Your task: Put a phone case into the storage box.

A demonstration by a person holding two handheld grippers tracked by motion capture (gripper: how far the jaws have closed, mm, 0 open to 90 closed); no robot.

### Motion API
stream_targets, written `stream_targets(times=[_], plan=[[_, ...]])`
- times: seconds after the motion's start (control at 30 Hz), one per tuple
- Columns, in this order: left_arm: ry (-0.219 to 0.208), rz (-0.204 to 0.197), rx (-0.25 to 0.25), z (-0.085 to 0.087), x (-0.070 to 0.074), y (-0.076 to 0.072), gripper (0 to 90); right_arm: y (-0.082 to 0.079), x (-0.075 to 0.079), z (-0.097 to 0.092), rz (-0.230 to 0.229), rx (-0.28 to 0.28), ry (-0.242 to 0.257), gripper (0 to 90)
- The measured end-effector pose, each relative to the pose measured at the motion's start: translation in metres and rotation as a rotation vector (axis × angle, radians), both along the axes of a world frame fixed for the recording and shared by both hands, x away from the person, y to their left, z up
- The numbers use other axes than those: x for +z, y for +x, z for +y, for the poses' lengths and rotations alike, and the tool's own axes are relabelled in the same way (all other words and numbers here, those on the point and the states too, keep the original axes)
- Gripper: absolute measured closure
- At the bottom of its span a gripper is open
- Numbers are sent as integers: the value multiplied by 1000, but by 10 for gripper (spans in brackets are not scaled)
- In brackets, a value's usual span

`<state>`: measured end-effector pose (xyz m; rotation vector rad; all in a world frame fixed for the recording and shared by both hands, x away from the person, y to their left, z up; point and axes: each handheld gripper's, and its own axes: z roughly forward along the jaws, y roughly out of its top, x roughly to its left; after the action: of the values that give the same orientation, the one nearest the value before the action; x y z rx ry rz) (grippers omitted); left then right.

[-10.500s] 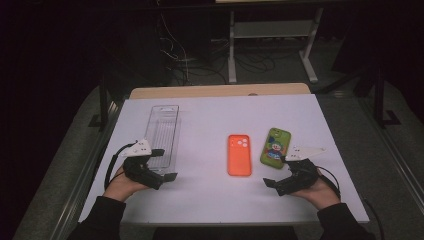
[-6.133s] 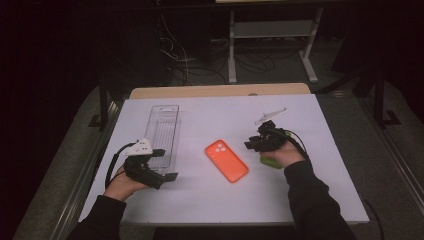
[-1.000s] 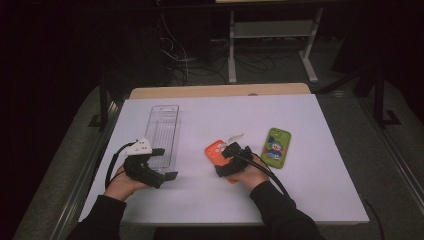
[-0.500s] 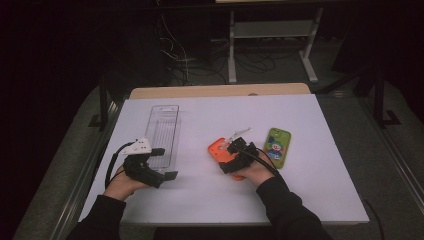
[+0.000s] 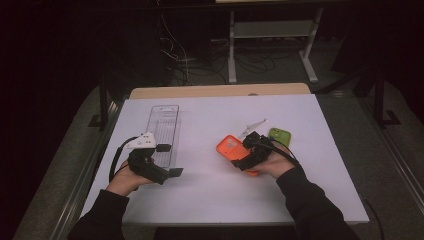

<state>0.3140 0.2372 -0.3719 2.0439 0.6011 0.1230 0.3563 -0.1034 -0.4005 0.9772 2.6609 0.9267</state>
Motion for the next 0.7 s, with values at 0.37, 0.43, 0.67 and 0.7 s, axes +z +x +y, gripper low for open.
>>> stream_targets(times=[0.37,0.43,0.67,0.7], plan=[[30,-25,-67,-32,17,14,0,9,22,-30,10,92,19,149],[34,-29,-78,-38,20,17,0,10,24,-32,6,108,12,149],[48,-49,-146,-59,31,30,0,16,36,-46,-3,219,19,149],[44,-45,-155,-62,31,32,0,16,36,-46,-3,219,19,149]])
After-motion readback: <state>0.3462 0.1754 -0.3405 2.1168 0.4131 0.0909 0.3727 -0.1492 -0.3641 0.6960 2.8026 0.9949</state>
